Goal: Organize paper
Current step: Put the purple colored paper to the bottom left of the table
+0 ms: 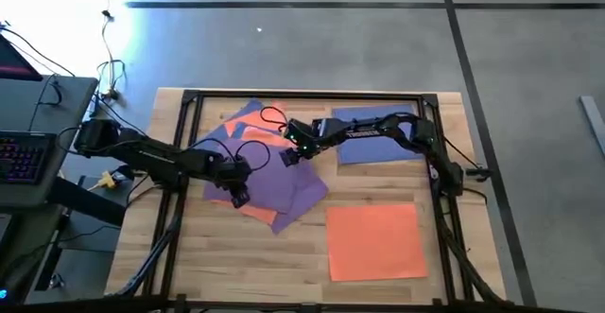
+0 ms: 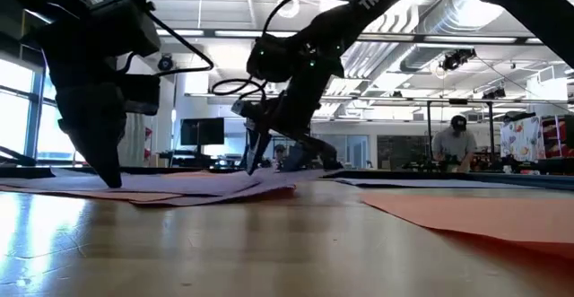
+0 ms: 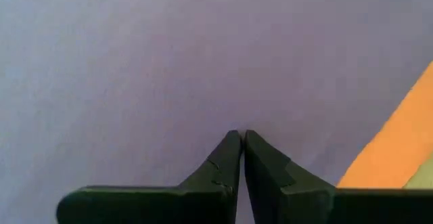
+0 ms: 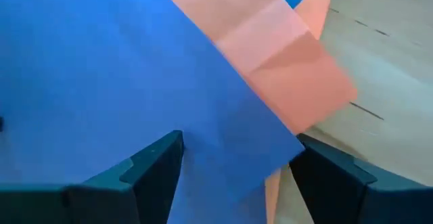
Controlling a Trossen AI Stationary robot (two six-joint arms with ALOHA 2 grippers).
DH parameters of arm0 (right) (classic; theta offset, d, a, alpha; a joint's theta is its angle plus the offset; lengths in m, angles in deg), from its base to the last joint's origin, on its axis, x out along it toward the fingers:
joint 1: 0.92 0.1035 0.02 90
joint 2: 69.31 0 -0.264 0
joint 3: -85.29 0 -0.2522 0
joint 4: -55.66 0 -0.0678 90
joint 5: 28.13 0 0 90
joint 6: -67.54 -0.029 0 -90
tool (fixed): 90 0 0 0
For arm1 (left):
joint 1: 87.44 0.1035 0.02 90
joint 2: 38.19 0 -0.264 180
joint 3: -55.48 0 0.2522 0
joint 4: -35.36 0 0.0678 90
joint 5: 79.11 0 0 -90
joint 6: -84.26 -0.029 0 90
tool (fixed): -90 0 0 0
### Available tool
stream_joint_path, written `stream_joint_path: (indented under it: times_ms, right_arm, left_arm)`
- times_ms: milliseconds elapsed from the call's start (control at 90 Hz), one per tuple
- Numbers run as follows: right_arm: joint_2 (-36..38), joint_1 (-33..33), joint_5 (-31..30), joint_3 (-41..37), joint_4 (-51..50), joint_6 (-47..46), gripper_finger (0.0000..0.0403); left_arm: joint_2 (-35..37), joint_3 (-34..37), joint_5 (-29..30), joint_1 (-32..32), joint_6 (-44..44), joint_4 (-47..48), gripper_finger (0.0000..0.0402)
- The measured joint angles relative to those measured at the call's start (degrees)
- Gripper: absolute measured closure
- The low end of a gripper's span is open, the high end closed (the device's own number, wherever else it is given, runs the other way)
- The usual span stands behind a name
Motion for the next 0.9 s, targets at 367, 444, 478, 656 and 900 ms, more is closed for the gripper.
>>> stream_joint_path:
  times_ms: [367,444,478,656,900]
  right_arm:
    - [1.7,-0.8,-3.4,-0.1,-2.5,1.3,0.0155]
    - [1.7,-0.9,-2.7,-0.1,-1.8,1.3,0.0155]
    - [1.6,-0.9,-2.5,-0.1,-1.2,1.2,0.0155]
    - [1.5,-0.4,-1.2,-0.1,0.0,0.8,0.0155]
    - [1.5,-0.6,-0.8,-1.3,1.8,1.2,0.0155]
  left_arm:
    - [0.0,0.0,-0.1,0.0,0.0,0.0,0.0401]
    - [0.0,0.0,-0.2,0.0,0.0,0.0,0.0401]
    - [0.0,0.0,-0.2,0.0,0.0,0.0,0.0401]
    - [0.0,0.0,-0.2,0.0,0.0,0.0,0.0402]
    - [0.0,0.0,-0.2,0.0,0.1,-0.2,0.0402]
